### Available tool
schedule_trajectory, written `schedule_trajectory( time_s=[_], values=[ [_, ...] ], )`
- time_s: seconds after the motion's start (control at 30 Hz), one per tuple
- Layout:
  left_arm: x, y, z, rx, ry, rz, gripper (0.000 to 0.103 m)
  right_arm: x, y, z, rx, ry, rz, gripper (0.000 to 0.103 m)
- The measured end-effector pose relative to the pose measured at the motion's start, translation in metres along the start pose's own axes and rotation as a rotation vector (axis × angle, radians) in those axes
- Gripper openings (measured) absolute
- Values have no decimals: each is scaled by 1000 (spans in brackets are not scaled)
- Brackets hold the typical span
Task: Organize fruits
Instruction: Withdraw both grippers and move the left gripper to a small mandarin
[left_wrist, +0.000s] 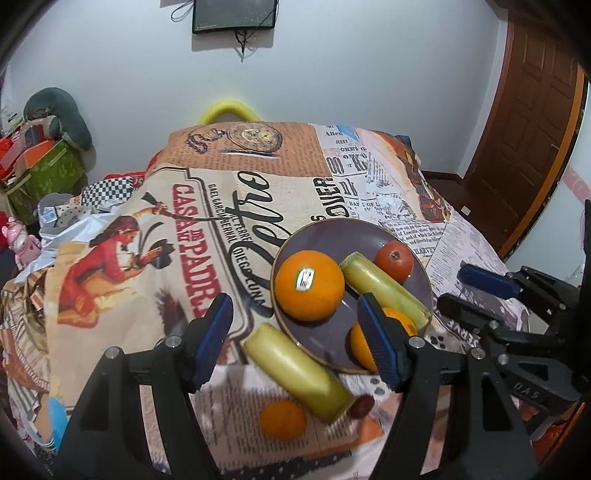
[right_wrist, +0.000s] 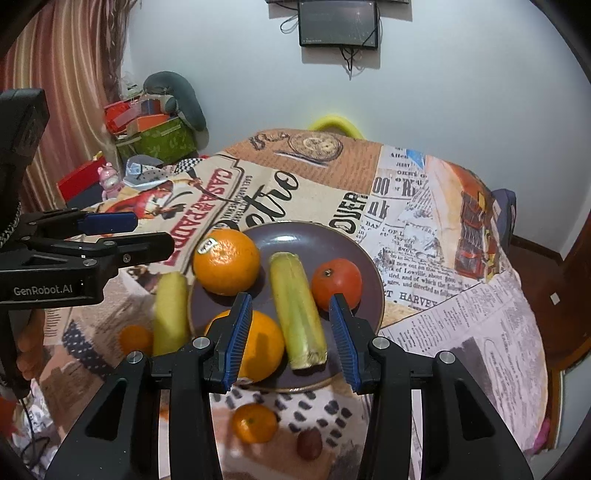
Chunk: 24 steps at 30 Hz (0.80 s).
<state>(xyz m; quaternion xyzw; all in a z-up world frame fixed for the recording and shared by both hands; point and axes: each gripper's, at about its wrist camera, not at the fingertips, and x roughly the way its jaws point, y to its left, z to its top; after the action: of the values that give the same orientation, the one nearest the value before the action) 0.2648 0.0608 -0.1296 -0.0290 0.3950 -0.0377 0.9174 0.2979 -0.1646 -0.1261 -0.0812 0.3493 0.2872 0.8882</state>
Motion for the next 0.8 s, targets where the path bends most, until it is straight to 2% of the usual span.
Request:
schedule_trajectory(
  time_s=[0.53, 0.8],
  values=[
    [-63, 16, -44, 3, -6, 44, 70, -57, 33, -10, -8, -45, 0, 40],
    [-52, 28, -72, -20, 57, 39, 71, -54, 53, -20, -18, -22, 23, 42]
  ],
)
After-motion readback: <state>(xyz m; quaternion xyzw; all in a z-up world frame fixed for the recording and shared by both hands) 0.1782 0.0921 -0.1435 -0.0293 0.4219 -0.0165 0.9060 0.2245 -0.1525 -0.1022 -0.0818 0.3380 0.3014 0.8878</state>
